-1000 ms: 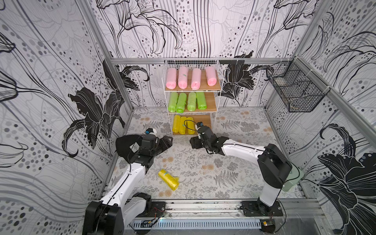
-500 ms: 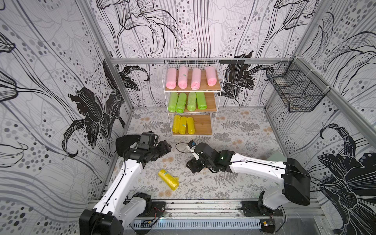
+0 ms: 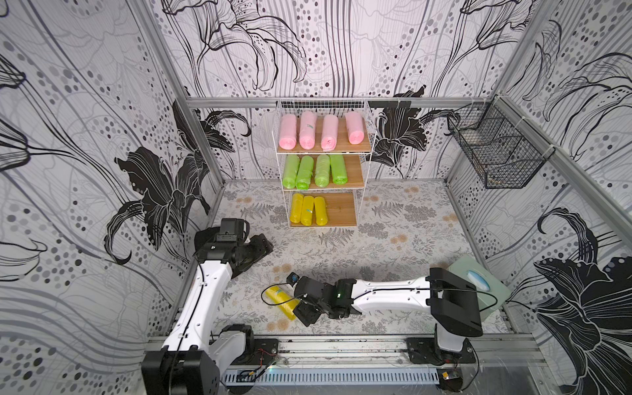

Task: Sort the rolls of trash bags by color and place them on the shelf
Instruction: Pick up the roll of trash bags from the center of the board.

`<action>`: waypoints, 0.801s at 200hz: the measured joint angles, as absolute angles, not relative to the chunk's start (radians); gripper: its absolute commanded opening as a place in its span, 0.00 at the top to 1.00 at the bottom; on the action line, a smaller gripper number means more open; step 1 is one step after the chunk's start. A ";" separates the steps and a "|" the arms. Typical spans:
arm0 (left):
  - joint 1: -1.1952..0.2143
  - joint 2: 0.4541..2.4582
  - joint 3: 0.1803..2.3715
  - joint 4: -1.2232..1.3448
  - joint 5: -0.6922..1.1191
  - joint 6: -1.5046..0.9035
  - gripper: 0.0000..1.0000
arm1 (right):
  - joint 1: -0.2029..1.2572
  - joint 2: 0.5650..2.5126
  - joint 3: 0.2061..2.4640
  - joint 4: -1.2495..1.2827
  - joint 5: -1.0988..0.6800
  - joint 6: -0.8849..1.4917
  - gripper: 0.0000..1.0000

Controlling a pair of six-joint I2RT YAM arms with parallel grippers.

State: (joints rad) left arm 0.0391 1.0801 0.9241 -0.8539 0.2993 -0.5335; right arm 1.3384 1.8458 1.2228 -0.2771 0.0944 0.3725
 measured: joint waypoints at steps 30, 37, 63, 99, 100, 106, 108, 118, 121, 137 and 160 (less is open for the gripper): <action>0.069 1.108 0.944 -0.826 0.319 -0.509 0.24 | 1.346 1.901 1.282 -0.284 0.097 0.368 0.21; 0.073 1.113 0.946 -0.826 0.323 -0.503 0.24 | 1.349 1.911 1.295 -0.285 0.096 0.367 0.22; 0.082 1.123 0.953 -0.831 0.335 -0.476 0.24 | 1.355 1.939 1.333 -0.286 0.086 0.354 0.25; 0.106 1.122 0.982 -0.854 0.336 -0.450 0.24 | 1.357 1.995 1.389 -0.302 0.071 0.345 0.32; 0.106 1.121 0.982 -0.853 0.336 -0.450 0.24 | 1.357 1.996 1.390 -0.303 0.070 0.346 0.32; 0.107 1.121 0.986 -0.853 0.336 -0.448 0.23 | 1.357 2.005 1.397 -0.308 0.071 0.345 0.33; 0.107 1.121 0.987 -0.852 0.336 -0.448 0.23 | 1.357 2.007 1.399 -0.311 0.071 0.346 0.33; 0.108 1.119 0.987 -0.851 0.339 -0.447 0.23 | 1.357 2.021 1.413 -0.325 0.071 0.346 0.34; 0.107 1.119 0.987 -0.852 0.339 -0.447 0.24 | 1.357 2.025 1.418 -0.330 0.072 0.346 0.34; 0.108 1.119 0.987 -0.851 0.345 -0.447 0.24 | 1.357 2.050 1.448 -0.353 0.075 0.346 0.36; 0.108 1.116 0.987 -0.851 0.356 -0.447 0.24 | 1.357 2.075 1.477 -0.376 0.087 0.348 0.42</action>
